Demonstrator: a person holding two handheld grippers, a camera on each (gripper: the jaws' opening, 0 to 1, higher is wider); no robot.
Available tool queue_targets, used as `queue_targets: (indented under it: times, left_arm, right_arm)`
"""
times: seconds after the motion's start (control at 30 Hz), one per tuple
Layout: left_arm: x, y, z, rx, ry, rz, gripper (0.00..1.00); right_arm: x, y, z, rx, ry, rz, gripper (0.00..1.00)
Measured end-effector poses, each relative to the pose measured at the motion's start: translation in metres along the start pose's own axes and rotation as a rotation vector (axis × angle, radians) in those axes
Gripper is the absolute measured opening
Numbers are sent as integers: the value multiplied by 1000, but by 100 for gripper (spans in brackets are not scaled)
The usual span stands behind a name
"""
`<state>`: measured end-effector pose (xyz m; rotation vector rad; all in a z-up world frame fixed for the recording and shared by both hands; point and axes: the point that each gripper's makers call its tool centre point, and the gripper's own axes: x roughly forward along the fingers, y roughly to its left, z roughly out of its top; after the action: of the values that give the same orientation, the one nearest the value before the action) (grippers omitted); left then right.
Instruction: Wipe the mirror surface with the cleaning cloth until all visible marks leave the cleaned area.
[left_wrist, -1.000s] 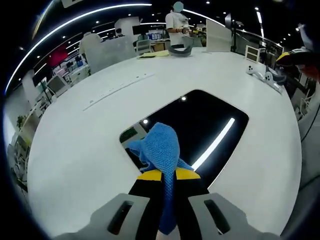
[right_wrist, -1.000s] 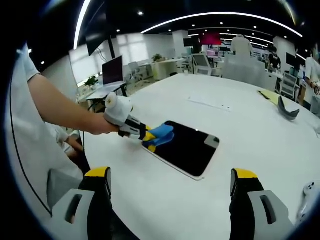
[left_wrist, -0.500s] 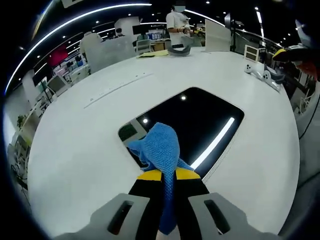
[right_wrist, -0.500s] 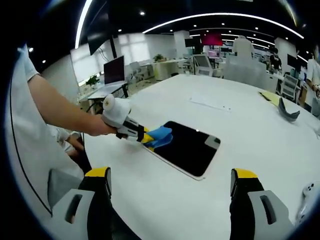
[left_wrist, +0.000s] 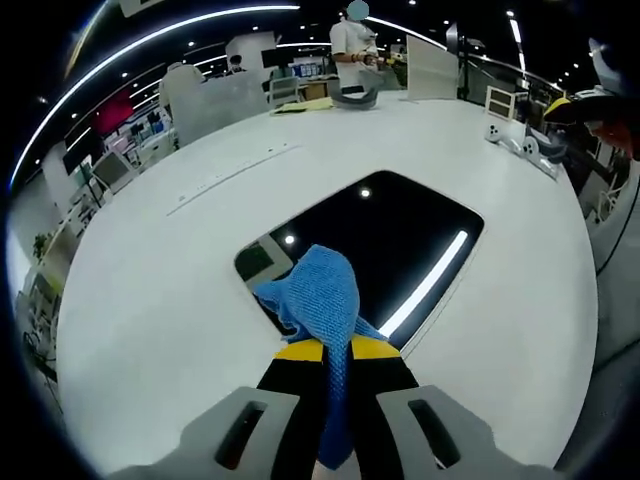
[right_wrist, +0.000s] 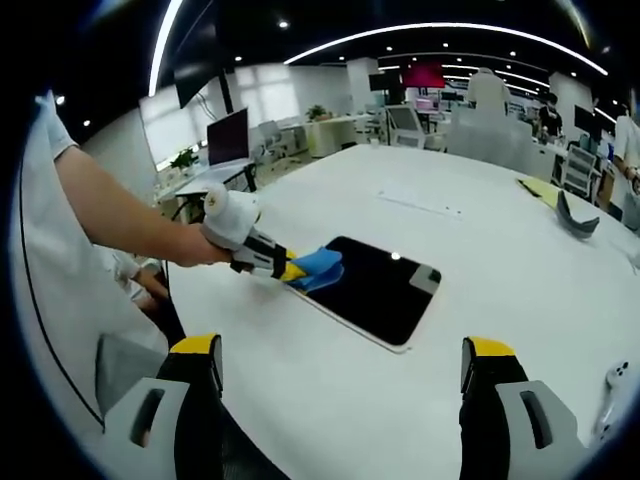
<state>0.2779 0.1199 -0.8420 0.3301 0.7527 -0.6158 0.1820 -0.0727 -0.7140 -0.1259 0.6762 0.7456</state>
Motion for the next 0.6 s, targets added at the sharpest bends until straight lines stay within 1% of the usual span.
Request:
queue_targets:
  times: [0.6]
  left_arm:
    - [-2,-1,-2,-1,3,-2,4]
  right_arm:
    - [1,2,3,0,-12,6,100]
